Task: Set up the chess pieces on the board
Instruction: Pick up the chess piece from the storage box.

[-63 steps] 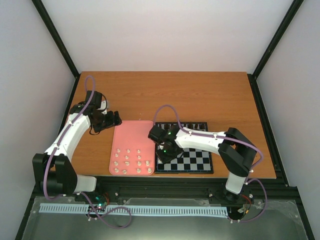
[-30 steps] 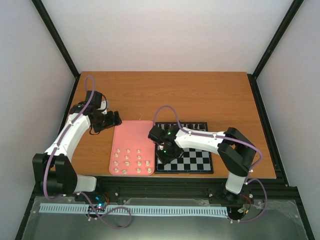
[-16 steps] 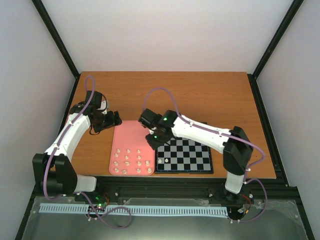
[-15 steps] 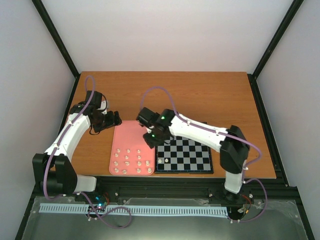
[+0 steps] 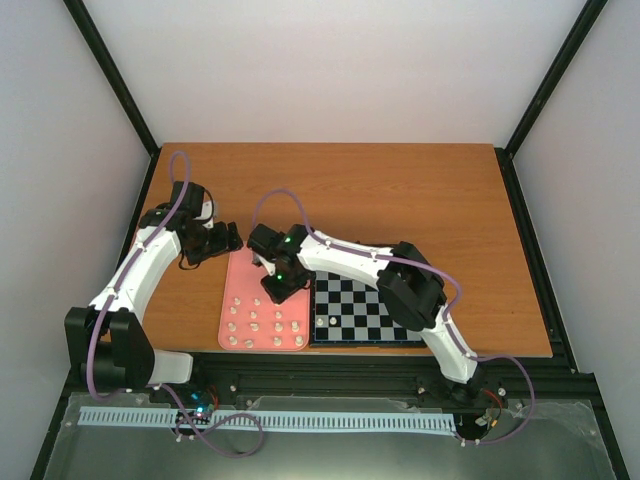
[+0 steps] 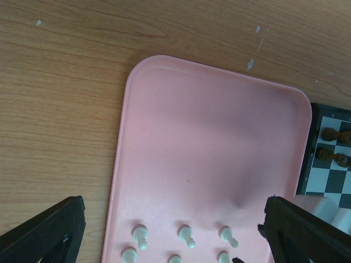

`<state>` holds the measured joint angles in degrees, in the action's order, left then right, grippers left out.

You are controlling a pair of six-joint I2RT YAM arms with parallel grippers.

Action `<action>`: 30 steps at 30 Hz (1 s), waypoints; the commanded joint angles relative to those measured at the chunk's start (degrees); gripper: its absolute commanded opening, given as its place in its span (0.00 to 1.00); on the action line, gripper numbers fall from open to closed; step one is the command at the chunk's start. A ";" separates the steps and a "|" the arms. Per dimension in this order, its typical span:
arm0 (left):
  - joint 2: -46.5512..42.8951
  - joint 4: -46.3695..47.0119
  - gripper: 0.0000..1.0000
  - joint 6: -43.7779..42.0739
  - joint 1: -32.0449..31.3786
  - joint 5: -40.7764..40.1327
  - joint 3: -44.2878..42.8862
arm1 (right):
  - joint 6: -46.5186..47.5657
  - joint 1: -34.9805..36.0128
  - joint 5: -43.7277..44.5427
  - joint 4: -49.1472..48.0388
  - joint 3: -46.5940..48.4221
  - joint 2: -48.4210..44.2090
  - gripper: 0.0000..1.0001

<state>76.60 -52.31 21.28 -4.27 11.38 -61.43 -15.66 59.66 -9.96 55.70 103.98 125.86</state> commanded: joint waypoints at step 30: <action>-0.92 0.67 1.00 0.54 0.20 -1.35 -0.98 | -1.39 -0.75 5.06 1.26 0.53 -4.31 0.03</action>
<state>76.53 -52.29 21.28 -4.27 10.55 -61.43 -14.83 59.72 -9.10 57.34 107.37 130.15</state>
